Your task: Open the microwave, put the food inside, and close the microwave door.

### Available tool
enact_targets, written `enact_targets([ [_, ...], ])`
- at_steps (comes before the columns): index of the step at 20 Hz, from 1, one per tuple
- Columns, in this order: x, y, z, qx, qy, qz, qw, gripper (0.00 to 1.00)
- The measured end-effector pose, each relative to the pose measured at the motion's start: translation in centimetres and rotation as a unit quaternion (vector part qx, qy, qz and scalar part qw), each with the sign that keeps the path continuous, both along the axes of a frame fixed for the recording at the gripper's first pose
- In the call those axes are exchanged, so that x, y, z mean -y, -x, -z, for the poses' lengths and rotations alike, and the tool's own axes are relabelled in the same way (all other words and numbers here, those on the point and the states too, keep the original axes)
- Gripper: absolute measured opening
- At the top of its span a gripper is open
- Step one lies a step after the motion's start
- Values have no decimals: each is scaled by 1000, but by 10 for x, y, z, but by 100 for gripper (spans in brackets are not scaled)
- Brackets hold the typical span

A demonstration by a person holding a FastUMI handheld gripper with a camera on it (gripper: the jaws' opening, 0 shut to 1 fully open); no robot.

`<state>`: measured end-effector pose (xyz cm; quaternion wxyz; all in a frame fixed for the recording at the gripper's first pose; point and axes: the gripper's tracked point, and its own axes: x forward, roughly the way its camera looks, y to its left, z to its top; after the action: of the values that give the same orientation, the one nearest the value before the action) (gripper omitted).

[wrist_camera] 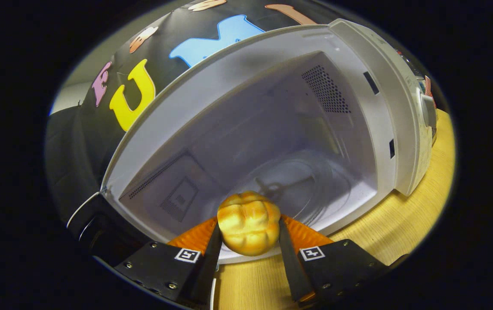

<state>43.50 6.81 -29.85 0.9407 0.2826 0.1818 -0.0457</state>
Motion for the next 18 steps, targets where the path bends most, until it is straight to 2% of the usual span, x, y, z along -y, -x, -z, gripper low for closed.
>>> enact_targets([
  [4,-8,-21,9,1,-27,2,1000,69],
  [7,-10,-32,9,19,-16,0,1000,69],
  [11,-2,-39,9,35,25,10,999,81],
  [14,-2,-32,2,51,77,2,996,98],
  [18,-8,-14,-9,53,94,-23,994,98],
])
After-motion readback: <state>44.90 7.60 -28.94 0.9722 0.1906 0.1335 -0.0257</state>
